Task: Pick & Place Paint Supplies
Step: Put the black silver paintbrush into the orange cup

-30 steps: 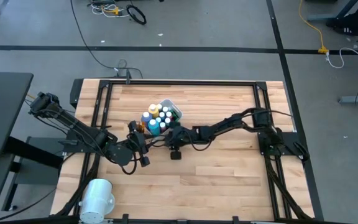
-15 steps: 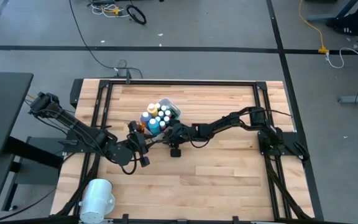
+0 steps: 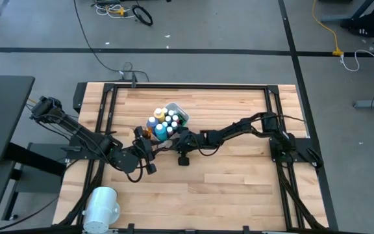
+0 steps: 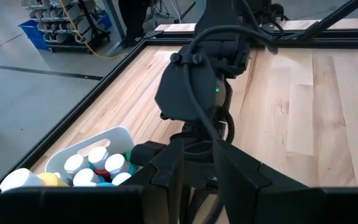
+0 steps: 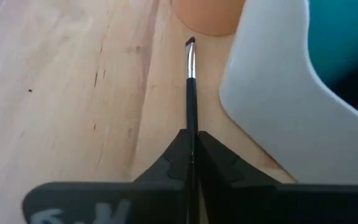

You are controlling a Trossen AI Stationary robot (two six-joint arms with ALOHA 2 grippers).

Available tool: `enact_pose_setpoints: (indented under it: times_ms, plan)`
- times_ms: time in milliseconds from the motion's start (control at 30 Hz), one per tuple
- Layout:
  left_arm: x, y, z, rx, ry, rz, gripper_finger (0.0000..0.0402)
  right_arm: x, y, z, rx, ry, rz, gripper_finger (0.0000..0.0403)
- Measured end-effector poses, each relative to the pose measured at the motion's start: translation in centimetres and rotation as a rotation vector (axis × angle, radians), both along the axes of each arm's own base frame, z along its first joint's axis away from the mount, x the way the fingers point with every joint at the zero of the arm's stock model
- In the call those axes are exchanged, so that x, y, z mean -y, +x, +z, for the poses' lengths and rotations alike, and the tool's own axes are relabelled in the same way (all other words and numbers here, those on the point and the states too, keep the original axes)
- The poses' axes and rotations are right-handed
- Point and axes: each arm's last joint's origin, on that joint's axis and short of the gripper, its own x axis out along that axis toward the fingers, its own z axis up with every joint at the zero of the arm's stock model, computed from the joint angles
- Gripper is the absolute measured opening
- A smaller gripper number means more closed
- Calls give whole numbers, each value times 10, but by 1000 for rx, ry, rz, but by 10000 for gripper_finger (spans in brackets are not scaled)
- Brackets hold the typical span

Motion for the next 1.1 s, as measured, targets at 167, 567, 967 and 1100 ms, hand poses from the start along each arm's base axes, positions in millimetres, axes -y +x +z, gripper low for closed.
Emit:
enact_pose_setpoints:
  times_ms: [167,567,967,1100]
  plan:
    - [0,0,0,0,0,0,96,-18,-3,-2,-37,10,-5,8]
    - [0,0,0,2,-6,1,96,-57,-13,8,-81,-12,-43,15]
    - [0,0,0,10,-21,7,96,-63,-17,20,-74,-55,-34,14]
    - [0,0,0,-2,-11,-11,96,-63,-18,28,-55,-84,-29,13]
